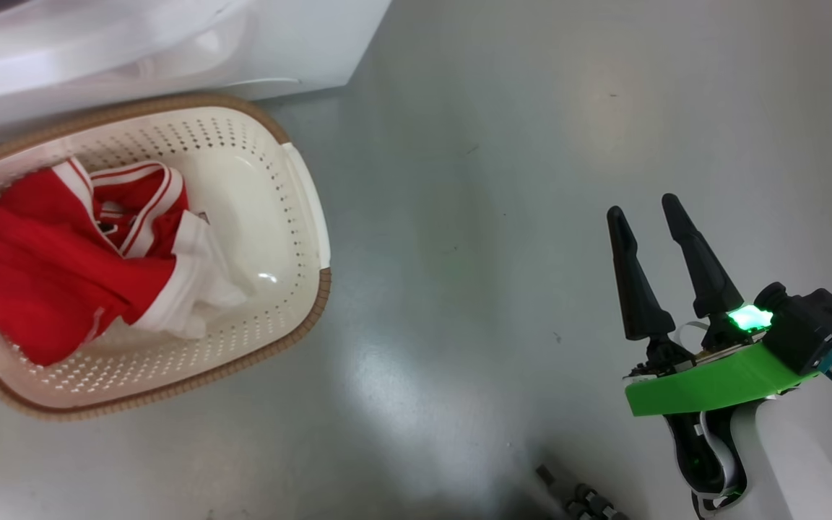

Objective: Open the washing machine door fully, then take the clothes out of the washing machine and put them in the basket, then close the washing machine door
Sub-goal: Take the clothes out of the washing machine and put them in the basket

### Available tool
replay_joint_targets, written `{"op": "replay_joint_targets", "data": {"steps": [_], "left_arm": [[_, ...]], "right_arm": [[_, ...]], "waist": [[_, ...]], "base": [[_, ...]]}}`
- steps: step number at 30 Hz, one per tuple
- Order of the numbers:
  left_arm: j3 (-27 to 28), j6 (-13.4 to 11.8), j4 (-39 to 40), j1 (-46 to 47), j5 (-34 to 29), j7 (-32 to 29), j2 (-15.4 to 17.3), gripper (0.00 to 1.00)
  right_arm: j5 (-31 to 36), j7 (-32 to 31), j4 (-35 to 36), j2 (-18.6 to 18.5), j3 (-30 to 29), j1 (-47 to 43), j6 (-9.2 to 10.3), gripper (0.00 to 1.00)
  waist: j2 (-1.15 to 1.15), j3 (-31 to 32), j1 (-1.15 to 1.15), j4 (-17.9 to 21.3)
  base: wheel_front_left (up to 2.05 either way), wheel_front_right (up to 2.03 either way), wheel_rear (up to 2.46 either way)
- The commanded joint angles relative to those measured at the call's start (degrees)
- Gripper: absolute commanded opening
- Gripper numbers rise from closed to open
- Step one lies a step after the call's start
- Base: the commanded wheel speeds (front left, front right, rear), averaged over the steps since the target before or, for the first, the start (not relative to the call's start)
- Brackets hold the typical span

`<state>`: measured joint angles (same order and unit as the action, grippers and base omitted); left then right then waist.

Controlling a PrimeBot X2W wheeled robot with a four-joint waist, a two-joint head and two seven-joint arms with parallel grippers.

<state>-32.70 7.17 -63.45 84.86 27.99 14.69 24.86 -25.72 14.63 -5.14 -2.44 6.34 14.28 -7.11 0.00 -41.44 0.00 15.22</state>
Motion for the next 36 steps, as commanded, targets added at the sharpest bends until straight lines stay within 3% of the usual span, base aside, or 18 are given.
{"op": "replay_joint_targets", "data": {"steps": [1, 2, 4, 5, 11, 19, 30, 36], "left_arm": [[-0.11, 0.32, 0.36, 1.48, 0.81, -0.2, 2.88, 1.0], [-0.8, 0.32, -0.01, 1.76, 1.32, -0.48, 2.98, 1.0], [-2.17, 0.32, -0.67, 2.22, 2.09, -0.62, 3.36, 0.39], [-2.81, 0.32, -0.92, 2.47, 2.66, -0.76, 3.59, 0.0], [-4.94, 0.32, -1.98, 3.02, 6.11, -0.15, 3.29, 0.0], [-0.79, 0.21, 1.16, 1.29, 8.42, 0.27, 2.2, 0.0], [16.38, -0.87, 17.25, -11.26, 4.39, 0.29, -0.8, 0.0], [27.92, -0.41, 27.68, -22.57, -1.1, 0.3, -5.64, 0.0]], "right_arm": [[-1.06, 0.37, 1.42, -0.43, 1.3, -0.68, -0.37, 1.0], [-1.18, 0.37, 1.47, -0.43, 1.33, -0.68, -0.37, 1.0], [-1.34, 0.37, 1.51, -0.43, 1.38, -0.69, -0.37, 1.0], [-1.35, 0.37, 1.54, -0.43, 1.32, -0.68, -0.37, 1.0], [-0.77, 0.37, 1.59, -0.43, -0.07, -0.32, -0.37, 1.0], [0.47, 0.37, 1.47, -0.43, -1.04, -0.2, -0.37, 1.0], [2.77, 0.37, 1.31, -0.43, -2.9, -0.24, -0.37, 1.0], [4.02, 0.37, 1.28, -0.43, -4.48, -0.83, -0.37, 1.0]], "waist": [[0.0, -0.36, 0.0, 0.52], [0.0, -0.41, 0.0, 0.6], [0.0, -0.42, 0.0, 0.83], [0.0, -0.45, 0.0, 0.92], [0.0, 0.27, 0.0, 0.13], [0.0, 1.97, 0.0, -1.99], [0.0, 5.56, 0.0, -5.78], [0.0, 7.61, 0.0, -8.22]], "base": [[0.0, 0.0, 0.0], [0.0, 0.0, 0.0], [0.0, 0.0, 0.0], [0.0, 0.0, 0.0], [0.0, 0.0, 0.0], [0.0, 0.0, 0.0], [0.0, 0.0, 0.0], [0.0, 0.0, 0.0]]}}
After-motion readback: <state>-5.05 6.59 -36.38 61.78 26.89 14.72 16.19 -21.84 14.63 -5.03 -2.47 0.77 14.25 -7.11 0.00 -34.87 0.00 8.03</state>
